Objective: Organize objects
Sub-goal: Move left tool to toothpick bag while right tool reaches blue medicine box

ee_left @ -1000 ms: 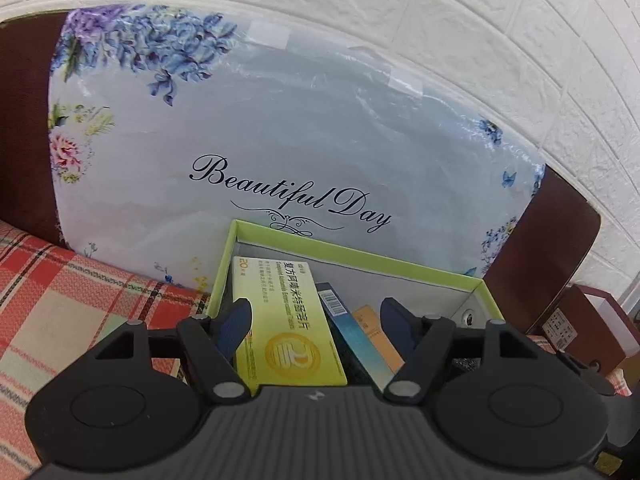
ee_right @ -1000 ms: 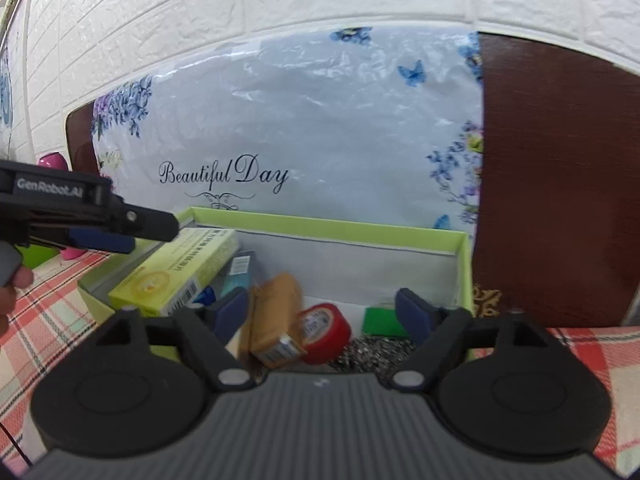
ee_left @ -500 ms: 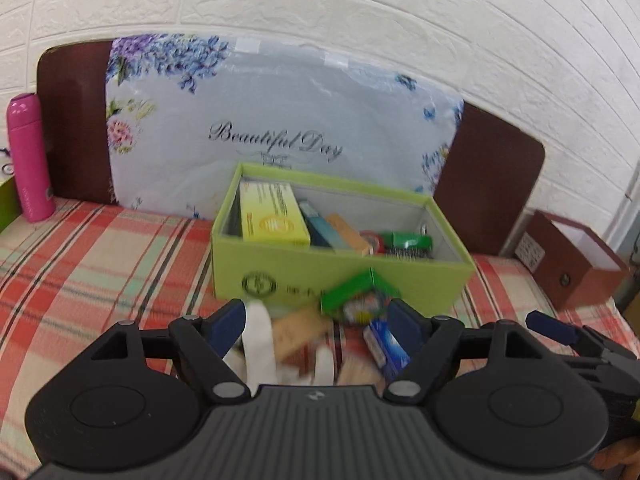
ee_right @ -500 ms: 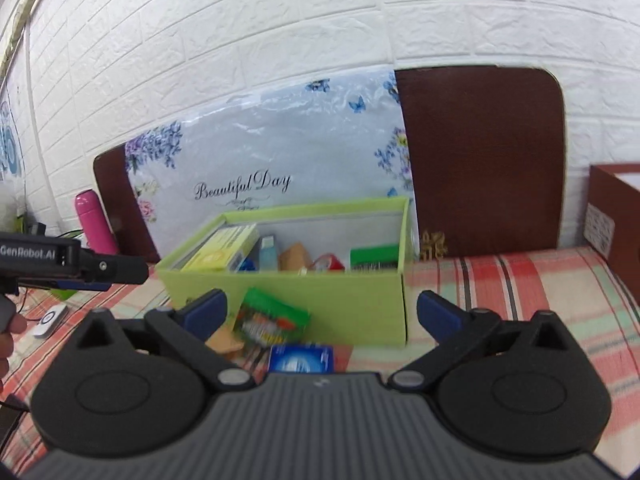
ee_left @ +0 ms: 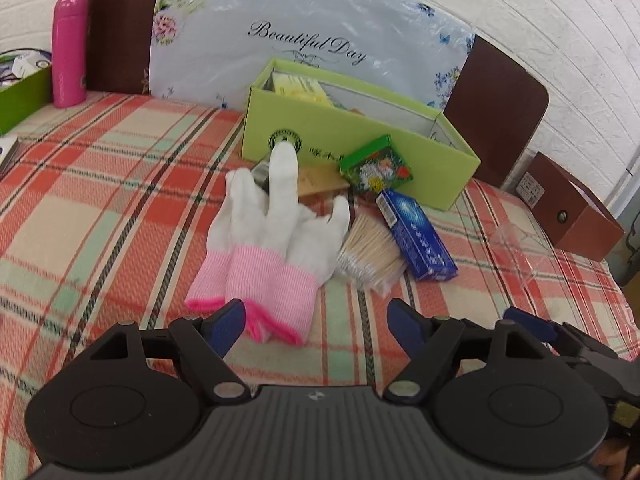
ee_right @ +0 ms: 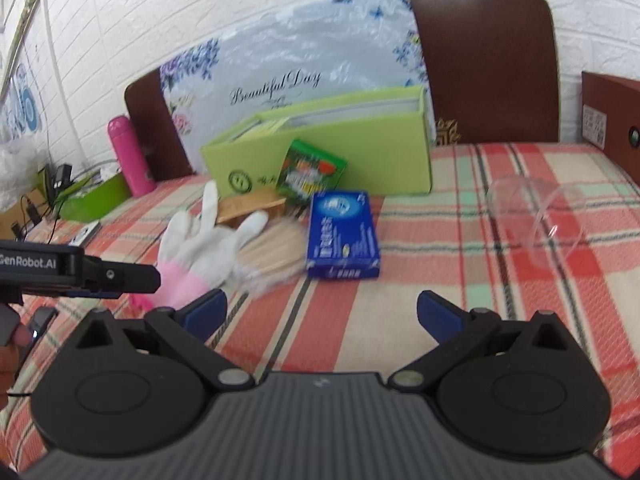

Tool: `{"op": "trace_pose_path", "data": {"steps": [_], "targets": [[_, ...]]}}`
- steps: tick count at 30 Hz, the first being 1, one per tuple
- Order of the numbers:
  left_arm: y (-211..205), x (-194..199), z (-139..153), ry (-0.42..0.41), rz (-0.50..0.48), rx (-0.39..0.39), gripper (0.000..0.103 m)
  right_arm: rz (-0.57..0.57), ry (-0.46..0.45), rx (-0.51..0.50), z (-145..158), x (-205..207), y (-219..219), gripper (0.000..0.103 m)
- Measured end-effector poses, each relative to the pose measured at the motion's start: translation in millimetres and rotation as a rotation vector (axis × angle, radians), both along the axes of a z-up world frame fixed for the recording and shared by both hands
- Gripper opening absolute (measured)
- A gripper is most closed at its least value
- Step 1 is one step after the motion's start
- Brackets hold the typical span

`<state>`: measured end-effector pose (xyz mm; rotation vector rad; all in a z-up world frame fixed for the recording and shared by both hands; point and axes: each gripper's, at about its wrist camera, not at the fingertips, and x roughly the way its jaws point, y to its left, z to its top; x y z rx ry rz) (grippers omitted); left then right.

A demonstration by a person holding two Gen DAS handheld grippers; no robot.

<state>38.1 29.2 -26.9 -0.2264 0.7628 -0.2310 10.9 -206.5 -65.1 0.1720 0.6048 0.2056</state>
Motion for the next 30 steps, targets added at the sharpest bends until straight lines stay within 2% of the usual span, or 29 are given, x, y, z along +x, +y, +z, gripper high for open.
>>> {"op": "trace_pose_path", "data": {"steps": [4,6,11,13,14,15,19,27,30], "targets": [[3.9,-8.6,-1.6,-0.006,-0.022,-0.012,0.081,-0.032,-0.003,-0.084,-7.1,18.9,7.7,0.101],[4.8,-11.1,-0.4,-0.012,-0.037,-0.022,0.081,-0.031,0.002,-0.081,-7.5,36.9,7.9,0.095],[-4.1,-8.1,1.8,-0.024,-0.103,-0.034,0.081,-0.011,0.007,-0.098,-10.6,75.2,14.5,0.087],[-12.5,-3.1,1.5,-0.031,-0.14,-0.036,0.081,-0.008,0.027,-0.102,-15.6,86.1,14.9,0.078],[-16.4,0.2,0.8,-0.031,-0.154,-0.039,0.081,-0.003,0.04,-0.099,-18.1,88.8,13.6,0.058],[-20.8,4.3,-0.6,-0.029,-0.163,-0.045,0.081,-0.007,0.051,-0.096,-20.1,89.0,11.0,0.056],[-38.2,28.5,-8.1,-0.021,-0.186,-0.047,0.081,-0.053,0.025,-0.137,-19.9,68.1,-3.7,0.056],[-82.2,85.5,-28.8,-0.018,-0.197,0.067,0.081,-0.117,0.054,-0.1,-19.4,10.2,-41.1,0.056],[-98.5,92.0,-34.4,-0.029,-0.203,0.146,0.079,-0.124,0.054,-0.083,-18.7,-1.6,-44.2,0.056]]}}
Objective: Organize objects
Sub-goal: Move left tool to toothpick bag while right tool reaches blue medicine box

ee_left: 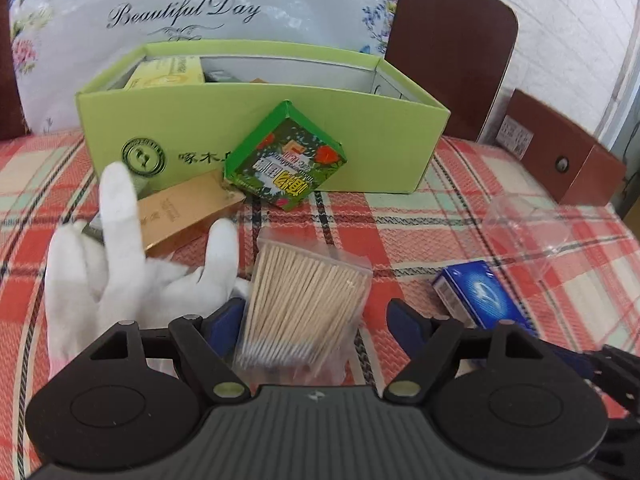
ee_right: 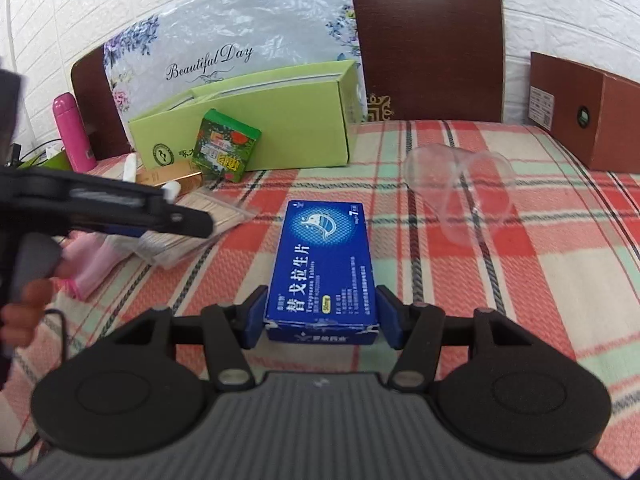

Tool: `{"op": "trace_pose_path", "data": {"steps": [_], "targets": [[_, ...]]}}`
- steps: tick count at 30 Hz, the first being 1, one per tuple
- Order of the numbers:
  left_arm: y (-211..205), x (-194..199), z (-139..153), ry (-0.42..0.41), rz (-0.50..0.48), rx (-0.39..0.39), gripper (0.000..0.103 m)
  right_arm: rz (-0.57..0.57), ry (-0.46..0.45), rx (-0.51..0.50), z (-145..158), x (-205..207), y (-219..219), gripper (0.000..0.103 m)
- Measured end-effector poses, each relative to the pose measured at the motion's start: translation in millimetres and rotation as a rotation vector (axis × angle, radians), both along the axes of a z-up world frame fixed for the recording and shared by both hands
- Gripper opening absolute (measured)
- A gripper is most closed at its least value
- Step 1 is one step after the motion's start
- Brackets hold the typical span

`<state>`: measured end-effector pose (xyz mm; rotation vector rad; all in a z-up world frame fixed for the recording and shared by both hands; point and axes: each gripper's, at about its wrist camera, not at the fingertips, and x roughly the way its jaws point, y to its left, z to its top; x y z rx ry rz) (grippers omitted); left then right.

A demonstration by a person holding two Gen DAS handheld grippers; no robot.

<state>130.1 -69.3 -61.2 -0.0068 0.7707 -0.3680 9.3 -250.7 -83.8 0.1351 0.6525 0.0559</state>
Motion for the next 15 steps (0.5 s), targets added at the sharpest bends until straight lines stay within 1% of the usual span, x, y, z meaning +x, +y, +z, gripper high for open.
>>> {"op": "trace_pose_path", "data": {"steps": [1,3,5,6,8,11,13,14,15], "targets": [[-4.4,-1.6,0.0,-0.011,-0.018,0.03,0.076,-0.001,-0.002,-0.001,0.3,-2.1,0.3,0.056],[-10.0,-7.1,-1.0,-0.016,-0.063,0.073,0.043,0.002,-0.001,-0.005,1.2,-4.9,2.5,0.056],[-6.9,-15.2,0.3,-0.008,-0.083,0.073,0.032,0.013,0.002,0.001,2.6,-7.7,3.5,0.056],[-2.6,-20.0,1.1,0.008,-0.085,0.053,0.029,0.025,0.003,0.003,3.4,-9.6,4.5,0.056],[7.7,-33.5,2.0,0.038,-0.095,0.019,0.028,0.049,0.004,-0.005,5.2,-14.0,8.2,0.056],[24.6,-62.9,1.4,0.065,-0.089,-0.016,0.027,0.114,0.014,-0.01,6.6,-21.4,16.3,0.056],[36.0,-80.0,-0.1,0.078,-0.068,-0.053,0.027,0.159,0.023,-0.025,5.5,-24.7,24.4,0.056],[40.9,-85.9,-0.7,0.082,-0.048,-0.077,0.028,0.174,0.026,-0.035,4.6,-25.1,28.1,0.058],[44.6,-89.5,-0.9,0.087,-0.029,-0.096,0.029,0.184,0.03,-0.04,3.8,-24.5,30.9,0.063]]}}
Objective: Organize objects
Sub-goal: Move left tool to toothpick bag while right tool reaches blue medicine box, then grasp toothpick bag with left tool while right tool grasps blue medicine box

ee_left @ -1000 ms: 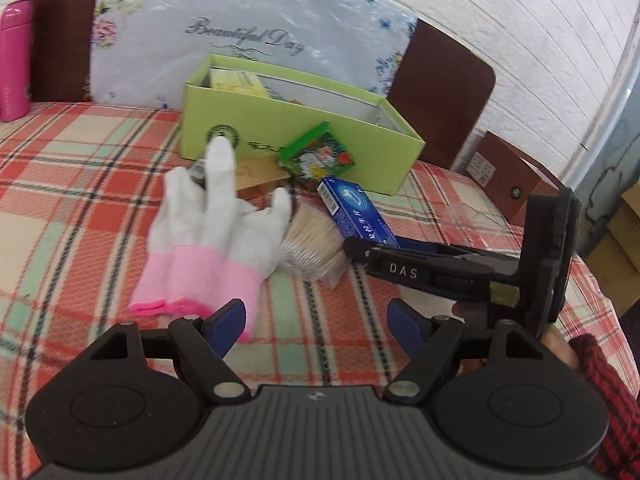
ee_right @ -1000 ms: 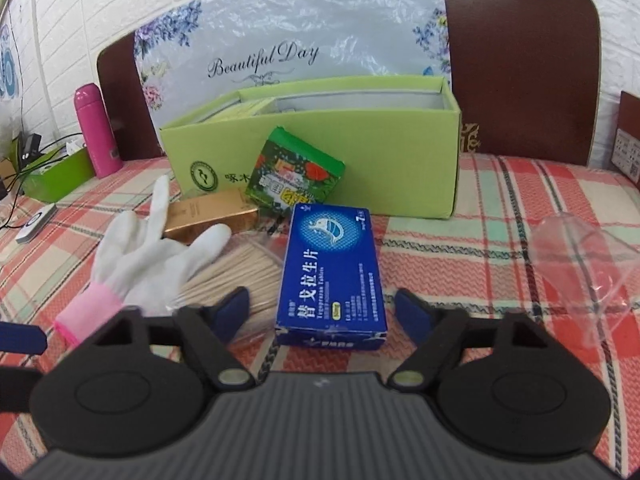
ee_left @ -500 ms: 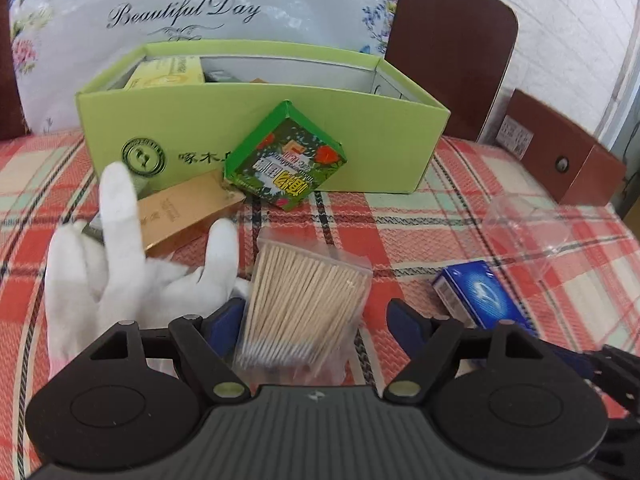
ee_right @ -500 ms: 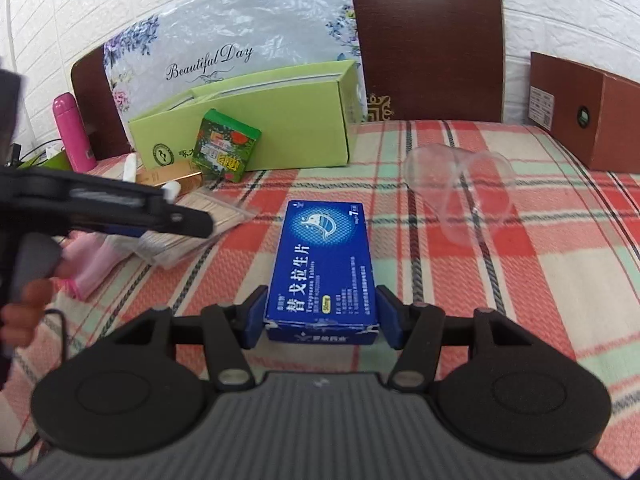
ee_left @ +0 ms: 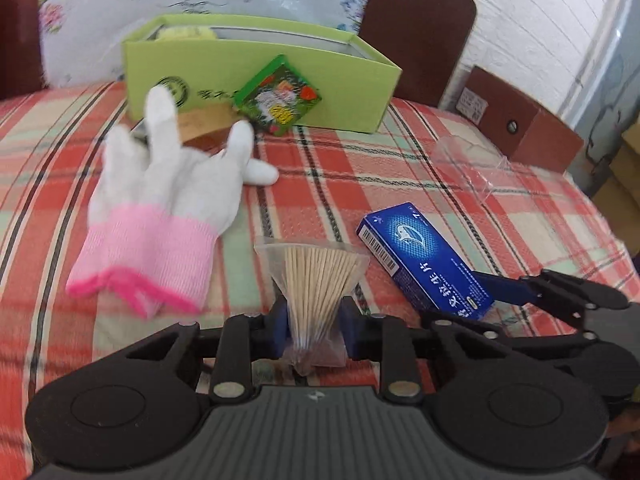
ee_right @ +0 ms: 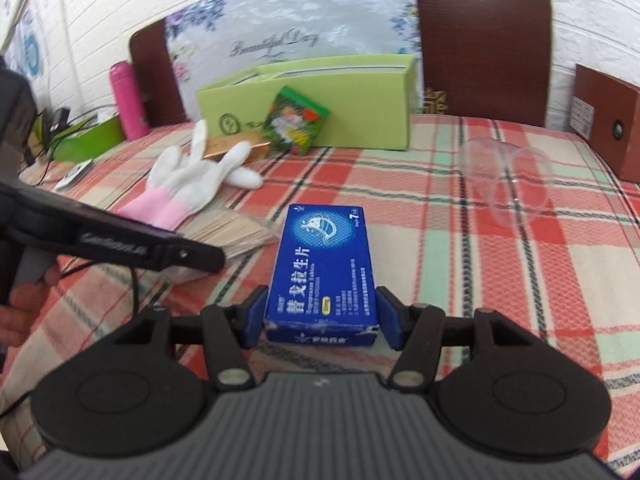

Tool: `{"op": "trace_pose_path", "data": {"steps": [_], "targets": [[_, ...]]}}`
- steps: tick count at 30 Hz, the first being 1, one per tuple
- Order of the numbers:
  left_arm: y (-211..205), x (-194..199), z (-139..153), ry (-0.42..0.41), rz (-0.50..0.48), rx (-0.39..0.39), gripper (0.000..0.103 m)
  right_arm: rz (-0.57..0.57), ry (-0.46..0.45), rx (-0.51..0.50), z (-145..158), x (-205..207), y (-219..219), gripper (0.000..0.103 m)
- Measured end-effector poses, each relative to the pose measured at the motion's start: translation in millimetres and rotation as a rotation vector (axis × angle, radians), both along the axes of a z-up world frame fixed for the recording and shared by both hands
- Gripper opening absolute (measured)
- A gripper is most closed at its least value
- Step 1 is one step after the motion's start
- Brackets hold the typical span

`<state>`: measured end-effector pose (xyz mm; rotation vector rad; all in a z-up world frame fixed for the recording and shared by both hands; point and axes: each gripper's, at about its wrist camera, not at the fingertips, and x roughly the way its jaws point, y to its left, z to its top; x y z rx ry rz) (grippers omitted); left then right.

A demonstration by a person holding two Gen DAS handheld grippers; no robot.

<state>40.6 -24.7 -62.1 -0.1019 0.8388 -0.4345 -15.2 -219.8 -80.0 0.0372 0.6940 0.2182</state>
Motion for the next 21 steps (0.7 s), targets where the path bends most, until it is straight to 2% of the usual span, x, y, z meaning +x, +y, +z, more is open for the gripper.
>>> {"op": "trace_pose_path", "data": {"steps": [2,4,5,6,21], "targets": [[0.8,-1.7,0.9,0.0,0.008,-0.008,0.032,-0.001,-0.001,-0.005,-0.7,2.1,4.4,0.065],[-2.8,0.0,2.0,-0.004,0.002,0.0,0.041,-0.005,-0.002,0.001,0.0,3.9,5.0,0.065],[-5.5,1.7,2.7,-0.011,0.0,0.003,0.053,-0.009,-0.004,0.003,0.9,4.5,4.4,0.065],[-8.4,2.9,3.2,-0.018,0.002,0.004,0.06,-0.015,-0.006,0.002,1.7,4.9,3.7,0.068],[-13.9,7.4,2.5,-0.029,-0.001,0.035,0.054,-0.047,-0.007,-0.01,-2.2,19.1,1.1,0.068]]}}
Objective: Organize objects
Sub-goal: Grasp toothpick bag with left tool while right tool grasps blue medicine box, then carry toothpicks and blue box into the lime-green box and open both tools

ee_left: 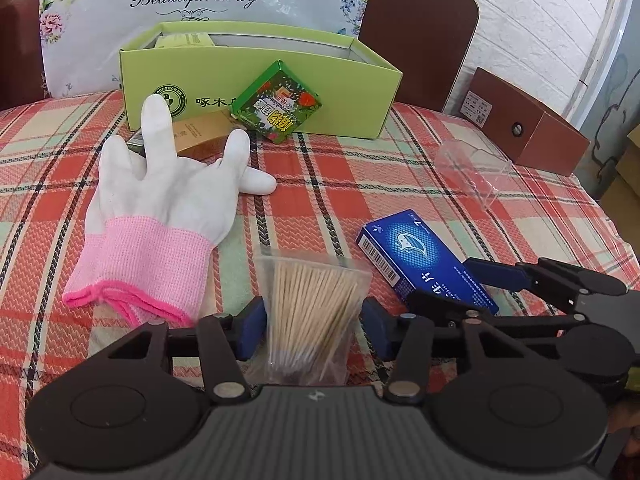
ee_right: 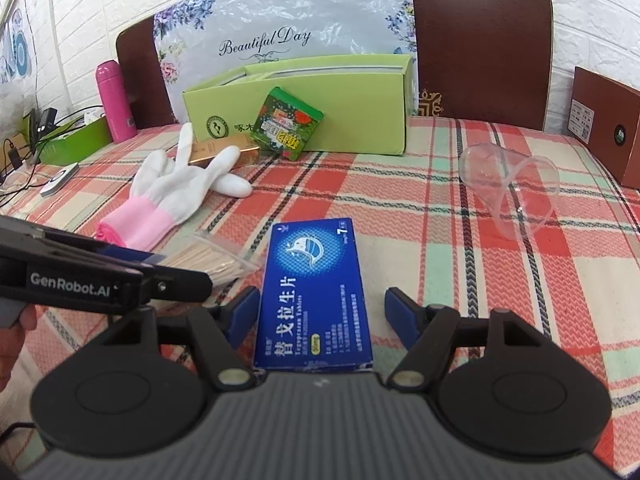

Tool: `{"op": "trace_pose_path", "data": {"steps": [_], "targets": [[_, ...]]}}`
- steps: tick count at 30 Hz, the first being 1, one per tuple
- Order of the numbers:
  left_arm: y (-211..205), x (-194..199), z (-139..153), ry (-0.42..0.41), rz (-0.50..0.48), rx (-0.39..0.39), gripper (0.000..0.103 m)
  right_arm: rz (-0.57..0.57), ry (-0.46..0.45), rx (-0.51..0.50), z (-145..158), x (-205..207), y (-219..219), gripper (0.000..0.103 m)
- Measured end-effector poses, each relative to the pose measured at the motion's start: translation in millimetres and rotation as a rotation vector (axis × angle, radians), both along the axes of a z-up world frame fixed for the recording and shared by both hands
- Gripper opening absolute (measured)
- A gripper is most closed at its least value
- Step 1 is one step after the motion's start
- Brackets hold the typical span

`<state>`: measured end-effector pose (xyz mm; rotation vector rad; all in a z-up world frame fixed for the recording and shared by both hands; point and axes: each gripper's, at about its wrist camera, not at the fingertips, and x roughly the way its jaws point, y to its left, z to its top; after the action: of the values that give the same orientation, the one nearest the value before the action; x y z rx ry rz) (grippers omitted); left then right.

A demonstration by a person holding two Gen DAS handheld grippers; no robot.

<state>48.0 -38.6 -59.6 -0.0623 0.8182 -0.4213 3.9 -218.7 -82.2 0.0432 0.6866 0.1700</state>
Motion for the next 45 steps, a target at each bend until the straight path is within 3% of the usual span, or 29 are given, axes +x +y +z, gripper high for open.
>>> {"op": "trace_pose_path", "data": {"steps": [1,3,5,12,18,29,37,45], "targets": [[-0.5,-0.1,0.1,-0.003,-0.001,0.002,0.054,0.003,0.001,-0.005,-0.6,0.9,0.5,0.067],[-1.7,0.1,-0.4,-0.009,-0.019,0.022,0.051,0.013,0.008,-0.004,-1.9,2.7,1.4,0.056],[-0.9,0.6,-0.2,-0.006,-0.027,0.021,0.038,0.011,0.007,-0.005,-2.0,2.3,2.2,0.056],[9.5,2.2,6.0,0.028,-0.01,-0.055,0.022,0.001,-0.019,0.005,6.5,-2.7,-0.2,0.056],[16.7,3.6,27.3,0.001,0.0,-0.121,0.02,-0.012,-0.079,0.003,26.2,-5.0,-7.2,0.056],[23.9,26.8,88.8,-0.147,0.032,-0.218,0.02,-0.038,-0.193,-0.011,64.2,13.5,-16.5,0.056],[15.8,62.5,124.5,-0.226,0.075,-0.29,0.02,-0.044,-0.264,-0.036,87.8,56.2,-15.8,0.056],[1.8,113.9,141.8,-0.276,0.144,-0.351,0.02,-0.05,-0.293,-0.018,102.5,116.7,-9.2,0.055]]}}
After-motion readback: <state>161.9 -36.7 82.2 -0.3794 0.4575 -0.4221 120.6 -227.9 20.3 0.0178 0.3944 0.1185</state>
